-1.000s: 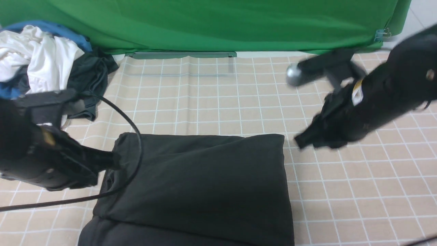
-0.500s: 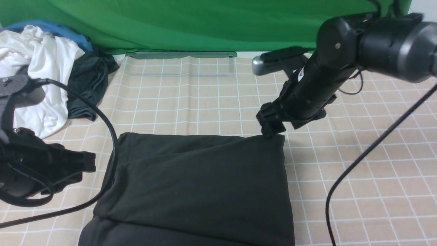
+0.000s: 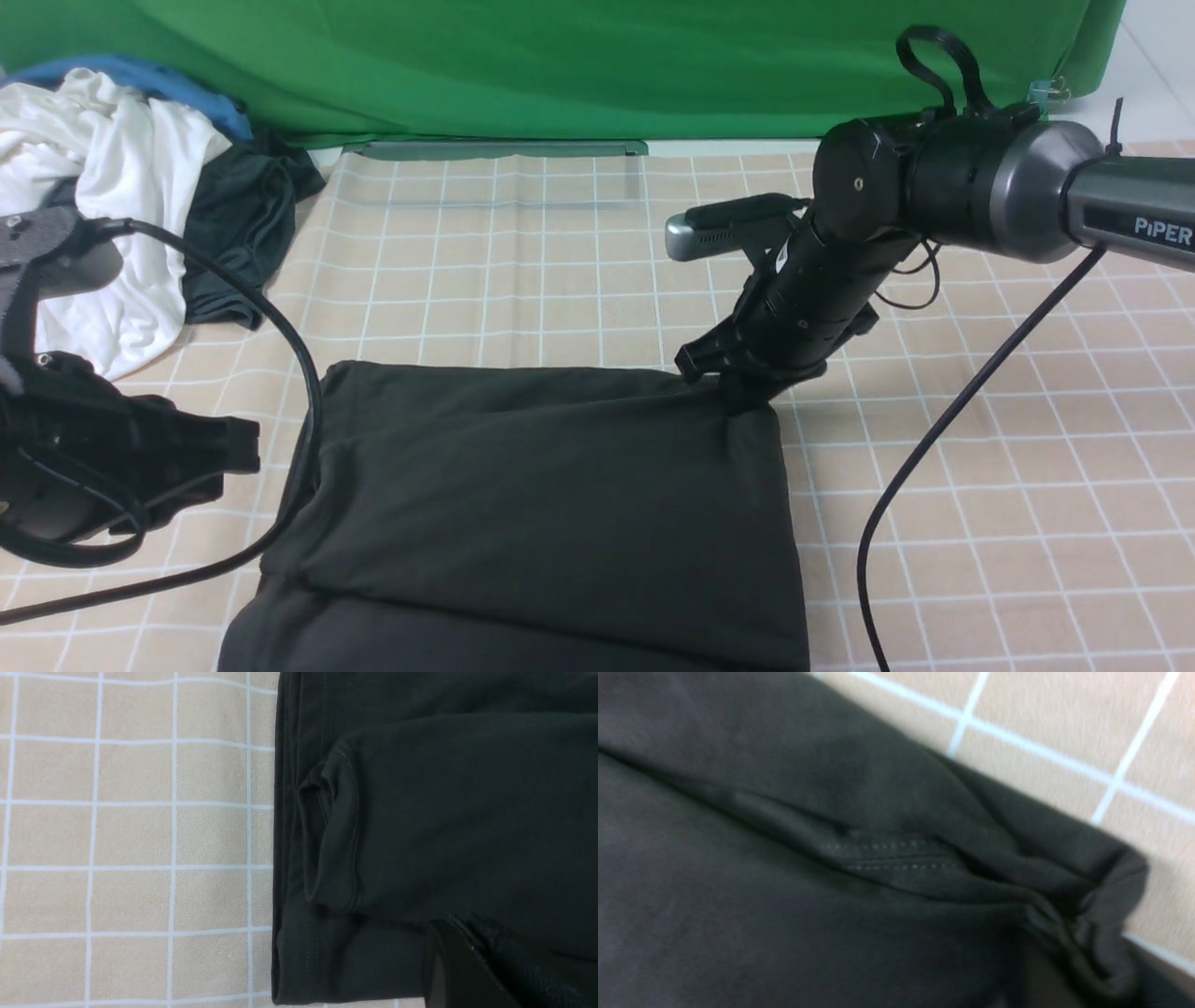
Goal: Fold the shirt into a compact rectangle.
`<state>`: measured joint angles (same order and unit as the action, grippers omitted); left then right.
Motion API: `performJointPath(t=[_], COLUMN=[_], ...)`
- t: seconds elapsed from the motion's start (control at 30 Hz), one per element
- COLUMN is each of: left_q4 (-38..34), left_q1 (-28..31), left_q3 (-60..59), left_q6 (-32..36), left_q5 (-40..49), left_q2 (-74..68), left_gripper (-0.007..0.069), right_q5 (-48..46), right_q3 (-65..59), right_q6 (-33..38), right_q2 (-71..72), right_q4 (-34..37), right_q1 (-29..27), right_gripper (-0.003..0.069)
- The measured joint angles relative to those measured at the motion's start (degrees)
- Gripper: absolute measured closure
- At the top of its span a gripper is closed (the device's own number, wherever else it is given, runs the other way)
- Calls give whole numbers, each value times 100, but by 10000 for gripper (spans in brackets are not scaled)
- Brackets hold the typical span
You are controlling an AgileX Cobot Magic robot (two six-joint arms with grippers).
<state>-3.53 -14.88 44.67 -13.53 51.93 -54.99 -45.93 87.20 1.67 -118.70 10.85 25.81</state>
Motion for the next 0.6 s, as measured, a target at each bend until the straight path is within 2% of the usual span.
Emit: performJointPath(t=[0.13,0.5,0.6], left_q4=[0,-147,-147], left_q1=[0,0,0], left_q3=[0,0,0], left_q6=[0,0,0], left_q5=[-21,-21,-60], left_q2=[0,0,0], left_gripper=[606,606,606], right_q5=[119,180,10], right_q3=[278,946,948], right_q6=[16,-117,-207], right_q2=[-41,-51,-91], right_q4=[-7,-91,-97], right_q1=[-141,-952,-1135], right_gripper=[533,526,438])
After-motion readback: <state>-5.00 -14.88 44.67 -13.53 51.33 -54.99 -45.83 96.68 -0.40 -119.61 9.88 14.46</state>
